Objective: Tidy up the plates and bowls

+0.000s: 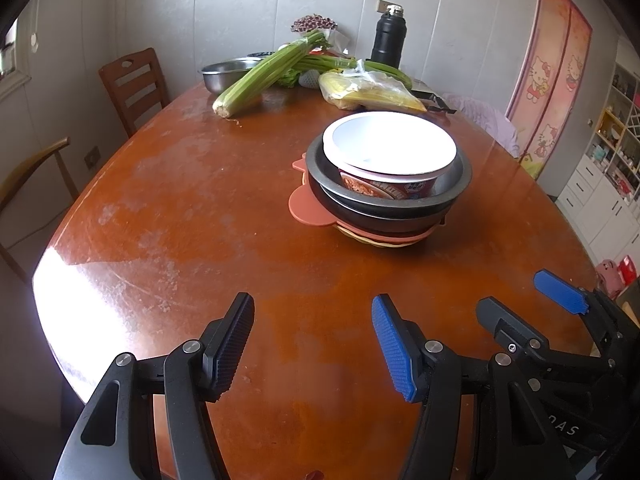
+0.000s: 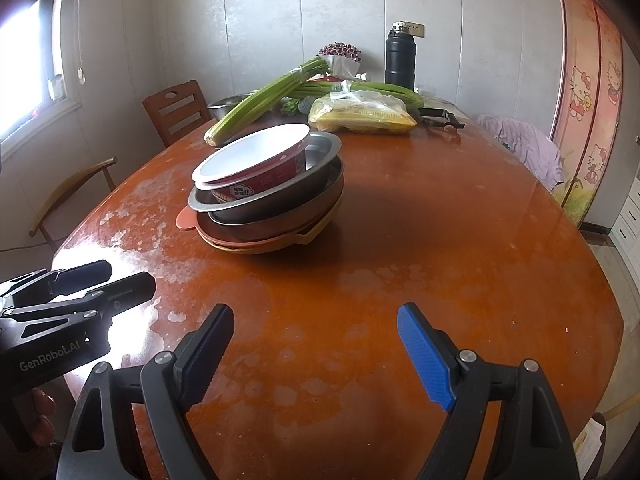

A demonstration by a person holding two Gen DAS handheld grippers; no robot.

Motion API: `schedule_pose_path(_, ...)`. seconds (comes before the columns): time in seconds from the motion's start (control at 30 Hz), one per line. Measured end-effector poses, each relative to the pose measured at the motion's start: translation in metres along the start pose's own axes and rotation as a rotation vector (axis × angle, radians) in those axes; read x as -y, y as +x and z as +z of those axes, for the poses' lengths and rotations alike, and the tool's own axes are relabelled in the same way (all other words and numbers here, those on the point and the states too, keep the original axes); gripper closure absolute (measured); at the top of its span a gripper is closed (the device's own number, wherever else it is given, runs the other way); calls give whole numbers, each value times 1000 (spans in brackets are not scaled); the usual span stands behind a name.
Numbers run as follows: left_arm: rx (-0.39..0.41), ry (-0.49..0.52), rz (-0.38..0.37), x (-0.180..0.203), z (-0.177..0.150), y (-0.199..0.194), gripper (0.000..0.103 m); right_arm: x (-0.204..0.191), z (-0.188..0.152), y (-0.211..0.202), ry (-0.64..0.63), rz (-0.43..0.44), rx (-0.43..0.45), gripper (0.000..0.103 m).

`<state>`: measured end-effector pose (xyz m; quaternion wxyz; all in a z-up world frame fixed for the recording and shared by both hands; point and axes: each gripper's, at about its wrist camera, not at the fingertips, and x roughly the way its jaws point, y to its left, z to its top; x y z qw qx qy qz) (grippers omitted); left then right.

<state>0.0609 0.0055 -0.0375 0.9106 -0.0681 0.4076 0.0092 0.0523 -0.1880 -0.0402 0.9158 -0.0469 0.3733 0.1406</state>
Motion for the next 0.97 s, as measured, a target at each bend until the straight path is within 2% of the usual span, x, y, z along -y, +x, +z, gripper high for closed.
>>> schedule_pose_path(0.7, -29, -16, 27, -14, 4, 17, 40, 11, 4, 4, 5, -27, -11, 20)
schedule_pose_path(0.83, -57, -60, 52, -45, 24, 27, 40, 33, 13, 9, 19, -45, -15, 20)
schedule_pose_path(0.97, -12, -113, 163, -105, 65, 29, 40, 87, 40, 16, 74, -92, -17, 19)
